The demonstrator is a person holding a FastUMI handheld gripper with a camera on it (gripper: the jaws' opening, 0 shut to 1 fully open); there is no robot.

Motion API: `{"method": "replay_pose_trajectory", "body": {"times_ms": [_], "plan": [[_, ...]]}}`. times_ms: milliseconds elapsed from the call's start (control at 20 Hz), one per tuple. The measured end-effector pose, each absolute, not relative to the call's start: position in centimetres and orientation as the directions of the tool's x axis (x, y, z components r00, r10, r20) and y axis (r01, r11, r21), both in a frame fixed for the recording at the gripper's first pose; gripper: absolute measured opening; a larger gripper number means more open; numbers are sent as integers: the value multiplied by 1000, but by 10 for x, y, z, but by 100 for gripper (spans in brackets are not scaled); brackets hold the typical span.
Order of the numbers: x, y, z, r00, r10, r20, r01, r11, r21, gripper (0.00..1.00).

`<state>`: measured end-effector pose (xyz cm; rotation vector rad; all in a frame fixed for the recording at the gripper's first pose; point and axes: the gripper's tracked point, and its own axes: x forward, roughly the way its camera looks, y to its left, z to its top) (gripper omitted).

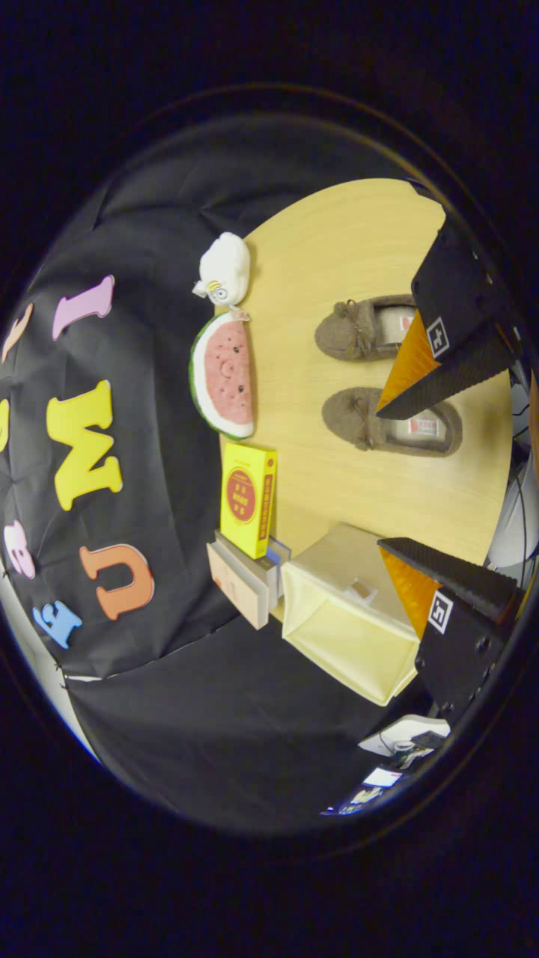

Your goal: Open the storage box then place both shoes into the box .Put the left shoe in first, then the right shoe, with the right side of both shoes facing outward in a uniform manner.

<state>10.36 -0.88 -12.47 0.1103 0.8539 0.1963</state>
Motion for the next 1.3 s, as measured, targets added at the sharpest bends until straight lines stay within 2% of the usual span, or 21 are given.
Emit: {"method": "replay_pose_trajectory", "body": {"times_ms": [300, 400, 450, 700, 800, 1050, 1150, 1250, 1300], "plan": [[110, -44, -190, 485, 163, -859, -49, 986, 160, 95], [112, -47, -207, 441, 160, -883, -45, 987, 156, 86], [114, -50, -214, 429, 150, -891, -50, 988, 143, 79], [128, -61, -239, 378, 115, -919, -29, 993, 112, 78], [132, -63, -249, 354, 106, -929, -30, 994, 102, 49], [129, -63, -266, 291, 100, -952, -30, 995, 96, 24], [130, -63, -262, 297, 97, -950, -31, 995, 92, 14], [127, -68, -263, 282, 83, -956, -10, 996, 83, 14], [127, -72, -265, 285, 67, -956, 13, 997, 74, 1]]}}
